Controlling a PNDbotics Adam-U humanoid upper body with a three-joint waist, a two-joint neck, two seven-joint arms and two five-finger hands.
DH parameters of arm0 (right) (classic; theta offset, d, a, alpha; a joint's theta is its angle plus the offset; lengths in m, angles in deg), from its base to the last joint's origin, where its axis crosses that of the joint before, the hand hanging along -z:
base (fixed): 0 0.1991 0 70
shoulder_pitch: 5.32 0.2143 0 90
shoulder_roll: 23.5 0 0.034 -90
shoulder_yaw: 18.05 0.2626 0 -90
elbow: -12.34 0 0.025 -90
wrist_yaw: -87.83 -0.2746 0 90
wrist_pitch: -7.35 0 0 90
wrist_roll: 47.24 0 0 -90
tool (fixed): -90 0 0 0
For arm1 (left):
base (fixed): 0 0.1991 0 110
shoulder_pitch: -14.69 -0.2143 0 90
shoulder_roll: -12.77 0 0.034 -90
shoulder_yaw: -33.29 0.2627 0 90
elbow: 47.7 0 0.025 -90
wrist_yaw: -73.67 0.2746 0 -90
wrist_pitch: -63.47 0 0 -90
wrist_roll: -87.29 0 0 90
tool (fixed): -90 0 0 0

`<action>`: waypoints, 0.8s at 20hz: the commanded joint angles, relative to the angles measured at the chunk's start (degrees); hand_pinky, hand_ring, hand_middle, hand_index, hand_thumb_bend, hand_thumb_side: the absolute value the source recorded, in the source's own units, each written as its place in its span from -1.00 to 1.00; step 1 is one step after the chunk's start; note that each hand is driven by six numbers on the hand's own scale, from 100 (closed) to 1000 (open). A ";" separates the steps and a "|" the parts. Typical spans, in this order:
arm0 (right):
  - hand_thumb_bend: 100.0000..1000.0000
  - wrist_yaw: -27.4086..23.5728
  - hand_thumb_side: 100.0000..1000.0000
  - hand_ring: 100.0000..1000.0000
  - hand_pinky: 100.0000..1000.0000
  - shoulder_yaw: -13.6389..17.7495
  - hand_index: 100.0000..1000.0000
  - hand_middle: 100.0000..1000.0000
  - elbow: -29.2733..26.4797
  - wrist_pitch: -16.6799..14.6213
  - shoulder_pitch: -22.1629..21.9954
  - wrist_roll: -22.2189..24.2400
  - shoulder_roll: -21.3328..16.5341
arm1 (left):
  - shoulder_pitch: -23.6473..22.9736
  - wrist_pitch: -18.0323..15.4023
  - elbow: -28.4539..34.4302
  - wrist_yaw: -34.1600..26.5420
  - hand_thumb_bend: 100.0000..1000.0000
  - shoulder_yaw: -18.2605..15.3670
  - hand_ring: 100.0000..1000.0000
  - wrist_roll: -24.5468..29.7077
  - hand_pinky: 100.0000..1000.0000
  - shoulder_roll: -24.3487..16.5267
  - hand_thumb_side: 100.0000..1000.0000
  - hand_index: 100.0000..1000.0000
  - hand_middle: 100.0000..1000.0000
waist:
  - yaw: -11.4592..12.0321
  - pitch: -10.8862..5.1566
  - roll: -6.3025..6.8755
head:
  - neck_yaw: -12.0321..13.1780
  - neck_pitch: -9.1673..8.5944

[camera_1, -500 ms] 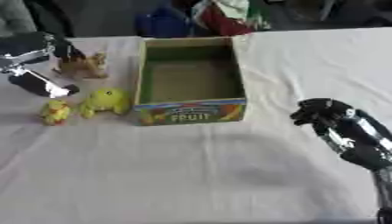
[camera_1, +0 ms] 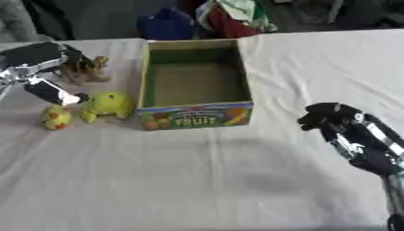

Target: Pick up objects on the table and place them in the box.

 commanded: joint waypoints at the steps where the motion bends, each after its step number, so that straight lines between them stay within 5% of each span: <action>1: -1.00 -0.01 -0.12 0.48 0.42 0.11 0.60 0.24 -0.66 -0.06 0.43 0.12 -1.07 | 1.52 -0.36 -1.09 1.49 -0.31 0.07 0.19 -0.68 0.28 -0.15 -0.50 0.63 0.18 | -0.10 -0.88 -0.06 | 0.10 -0.38; 16: -1.00 0.16 -0.12 0.48 0.42 0.13 0.60 0.24 -0.62 -0.08 0.44 0.12 -0.89 | 2.27 -2.61 -4.50 3.65 -0.31 0.83 0.19 0.60 0.29 2.35 -0.40 0.63 0.18 | -0.38 -0.62 -0.07 | 0.32 -0.18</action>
